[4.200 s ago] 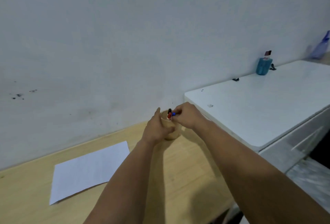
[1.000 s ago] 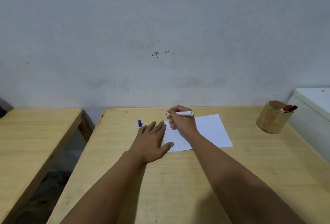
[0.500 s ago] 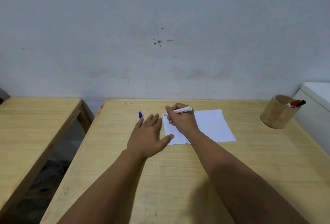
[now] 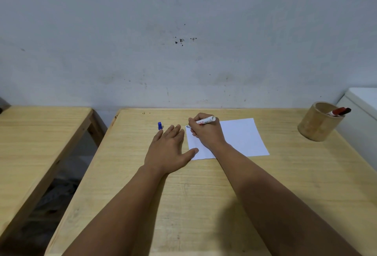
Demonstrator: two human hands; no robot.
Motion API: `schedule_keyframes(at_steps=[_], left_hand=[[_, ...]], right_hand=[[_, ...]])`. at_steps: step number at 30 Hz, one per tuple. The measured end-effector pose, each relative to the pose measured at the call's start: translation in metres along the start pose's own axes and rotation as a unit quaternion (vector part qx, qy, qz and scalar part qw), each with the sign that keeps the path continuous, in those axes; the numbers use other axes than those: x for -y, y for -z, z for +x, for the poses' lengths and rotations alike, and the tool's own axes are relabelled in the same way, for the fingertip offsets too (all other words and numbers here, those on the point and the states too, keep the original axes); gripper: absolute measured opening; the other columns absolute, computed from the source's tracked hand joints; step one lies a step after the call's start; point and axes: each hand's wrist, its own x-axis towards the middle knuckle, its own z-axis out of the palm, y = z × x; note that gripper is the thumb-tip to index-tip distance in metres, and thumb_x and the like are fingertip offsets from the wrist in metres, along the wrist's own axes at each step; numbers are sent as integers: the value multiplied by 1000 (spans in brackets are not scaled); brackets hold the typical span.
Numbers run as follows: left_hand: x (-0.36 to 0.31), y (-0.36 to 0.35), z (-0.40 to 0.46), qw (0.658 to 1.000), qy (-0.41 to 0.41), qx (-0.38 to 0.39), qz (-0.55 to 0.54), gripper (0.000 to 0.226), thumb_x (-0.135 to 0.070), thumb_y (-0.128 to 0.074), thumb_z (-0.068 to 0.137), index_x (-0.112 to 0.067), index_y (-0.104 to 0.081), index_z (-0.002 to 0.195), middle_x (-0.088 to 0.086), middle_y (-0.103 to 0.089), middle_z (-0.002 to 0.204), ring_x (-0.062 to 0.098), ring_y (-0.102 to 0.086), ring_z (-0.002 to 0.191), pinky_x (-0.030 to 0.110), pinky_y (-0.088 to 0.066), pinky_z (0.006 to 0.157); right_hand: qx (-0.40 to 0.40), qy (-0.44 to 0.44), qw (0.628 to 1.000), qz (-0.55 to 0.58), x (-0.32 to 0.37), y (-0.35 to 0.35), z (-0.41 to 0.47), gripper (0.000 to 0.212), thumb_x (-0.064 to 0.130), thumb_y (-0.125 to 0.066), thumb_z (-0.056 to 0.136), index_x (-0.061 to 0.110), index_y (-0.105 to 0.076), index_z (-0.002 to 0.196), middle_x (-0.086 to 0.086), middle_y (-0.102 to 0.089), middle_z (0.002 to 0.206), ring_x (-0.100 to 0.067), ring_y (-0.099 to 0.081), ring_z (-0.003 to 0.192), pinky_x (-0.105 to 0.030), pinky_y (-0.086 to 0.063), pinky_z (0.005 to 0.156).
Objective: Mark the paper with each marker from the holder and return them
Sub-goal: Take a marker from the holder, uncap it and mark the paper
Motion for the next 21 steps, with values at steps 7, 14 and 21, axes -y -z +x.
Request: schedule_keyframes(at_steps=[7, 14, 21], left_hand=[[2, -2, 1, 1000, -1, -10, -5, 86, -75, -45, 89, -20, -42, 155, -2, -32, 168, 14, -19, 158, 41, -13, 127], [1, 6, 1, 989, 10, -145, -38, 63, -71, -65, 81, -27, -69, 126, -3, -63, 133, 23, -54, 123, 44, -47, 96], [34, 25, 32, 969, 189, -120, -103, 30, -35, -61, 97, -22, -74, 120, 5, -69, 122, 30, -62, 113, 41, -52, 84]], right_hand=[[-11, -22, 998, 50, 6, 1, -1, 26, 33, -74, 88, 9, -72, 78, -5, -79, 73, -19, -75, 64, -44, -66, 74], [-100, -8, 974, 203, 53, 40, 7, 29, 40, -78, 96, 11, -75, 94, -4, -72, 73, -11, -56, 51, -25, -43, 48], [-98, -74, 957, 264, 57, 82, -5, 19, 23, -61, 102, 15, -78, 101, -9, -69, 77, -13, -44, 44, -21, -35, 44]])
